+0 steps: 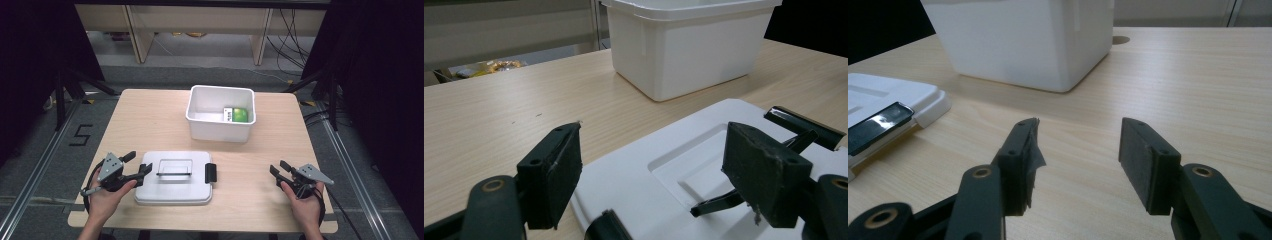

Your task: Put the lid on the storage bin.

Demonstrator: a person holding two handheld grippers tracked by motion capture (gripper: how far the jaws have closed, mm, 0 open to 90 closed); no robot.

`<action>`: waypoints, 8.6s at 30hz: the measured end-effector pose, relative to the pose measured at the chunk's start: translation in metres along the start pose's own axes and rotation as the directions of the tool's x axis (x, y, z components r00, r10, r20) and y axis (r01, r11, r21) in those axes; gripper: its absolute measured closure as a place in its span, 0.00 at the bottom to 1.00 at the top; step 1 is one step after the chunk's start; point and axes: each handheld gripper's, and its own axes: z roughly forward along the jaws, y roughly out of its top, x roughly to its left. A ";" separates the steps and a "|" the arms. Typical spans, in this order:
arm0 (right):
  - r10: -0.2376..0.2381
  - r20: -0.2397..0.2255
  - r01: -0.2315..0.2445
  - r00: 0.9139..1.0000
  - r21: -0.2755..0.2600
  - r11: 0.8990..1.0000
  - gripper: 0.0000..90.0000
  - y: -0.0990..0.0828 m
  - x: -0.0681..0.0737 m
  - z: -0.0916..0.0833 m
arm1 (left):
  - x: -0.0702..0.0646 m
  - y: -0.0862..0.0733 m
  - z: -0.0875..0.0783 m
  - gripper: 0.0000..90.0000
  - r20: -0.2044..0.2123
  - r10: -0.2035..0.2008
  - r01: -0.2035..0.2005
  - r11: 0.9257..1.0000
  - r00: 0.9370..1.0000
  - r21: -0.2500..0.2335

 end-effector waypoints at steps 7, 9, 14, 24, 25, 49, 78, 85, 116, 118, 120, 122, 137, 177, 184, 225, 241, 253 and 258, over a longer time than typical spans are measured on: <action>0.036 0.016 -0.036 0.999 0.004 0.999 0.56 0.003 0.004 -0.003 | -0.004 0.019 -0.001 0.27 0.021 0.045 -0.045 0.999 0.999 -0.015; 0.007 -0.005 -0.007 1.000 -0.015 1.000 0.56 0.006 0.003 -0.001 | -0.005 0.027 -0.003 0.28 0.048 0.072 -0.073 0.997 0.996 0.023; 0.005 -0.001 -0.005 1.000 0.002 1.000 0.56 0.008 0.006 0.003 | -0.005 0.037 -0.002 0.32 0.095 0.122 -0.131 0.986 0.988 0.101; -0.013 0.006 0.013 1.000 -0.028 1.000 0.57 0.008 0.001 -0.002 | -0.017 0.058 0.022 0.37 0.360 0.232 -0.362 0.862 0.904 0.354; -0.006 0.001 0.006 1.000 -0.026 1.000 0.57 0.007 0.001 -0.001 | -0.019 0.060 0.025 0.39 0.390 0.231 -0.379 0.851 0.891 0.364; -0.025 -0.020 0.025 0.999 0.001 1.000 0.57 0.005 0.002 0.004 | -0.066 0.066 0.082 0.72 0.614 0.415 -0.738 0.445 0.672 0.507; -0.018 -0.032 0.017 0.999 -0.003 1.000 0.57 0.003 0.002 0.005 | -0.077 0.072 0.105 0.93 0.694 0.421 -0.811 0.260 0.584 0.524; -0.023 -0.025 0.023 0.999 0.009 1.000 0.57 0.003 0.001 0.005 | -0.077 0.072 0.107 0.93 0.701 0.410 -0.812 0.262 0.583 0.522; -0.012 -0.020 0.013 1.000 0.013 1.000 0.57 0.002 0.001 0.006 | -0.079 0.152 0.104 0.93 0.660 0.495 -0.825 0.318 0.565 0.468; -0.010 -0.029 0.010 1.000 0.004 1.000 0.57 0.001 0.001 0.008 | -0.080 0.154 0.104 0.93 0.659 0.496 -0.825 0.320 0.565 0.467; -0.020 -0.021 0.020 1.000 0.022 1.000 0.57 0.002 0.001 0.006 | -0.083 0.157 0.103 0.93 0.659 0.501 -0.828 0.322 0.561 0.459; 0.016 -0.026 -0.016 1.000 0.016 1.000 0.57 0.001 0.004 0.007 | -0.085 0.161 0.103 0.93 0.657 0.511 -0.832 0.326 0.554 0.449; 0.013 -0.019 -0.012 1.000 0.029 1.000 0.57 0.002 0.004 0.006 | -0.095 0.192 0.111 0.93 0.637 0.580 -0.861 0.325 0.508 0.391; 0.009 -0.005 -0.009 1.000 0.028 1.000 0.57 0.000 0.000 0.005 | -0.088 0.250 0.205 0.93 0.566 0.671 -0.873 0.291 0.478 0.393; 0.014 -0.016 -0.014 1.000 0.026 1.000 0.57 0.000 0.001 0.005 | -0.090 0.258 0.222 0.93 0.566 0.679 -0.878 0.282 0.467 0.387; 0.001 -0.021 0.000 1.000 0.037 0.999 0.57 -0.001 -0.001 0.004 | -0.076 0.247 0.281 0.93 0.571 0.658 -0.864 0.286 0.491 0.414; 0.020 -0.025 -0.019 0.999 0.045 0.999 0.57 -0.001 0.001 0.004 | -0.082 0.249 0.282 0.92 0.573 0.664 -0.871 0.285 0.481 0.401; -0.027 -0.027 0.027 0.999 0.021 0.999 0.57 -0.002 -0.002 0.007 | -0.081 0.249 0.284 0.89 0.540 0.684 -0.864 0.297 0.490 0.407; -0.025 -0.025 0.026 0.999 0.019 0.999 0.57 -0.002 -0.002 0.007 | -0.080 0.252 0.282 0.85 0.532 0.684 -0.860 0.314 0.499 0.403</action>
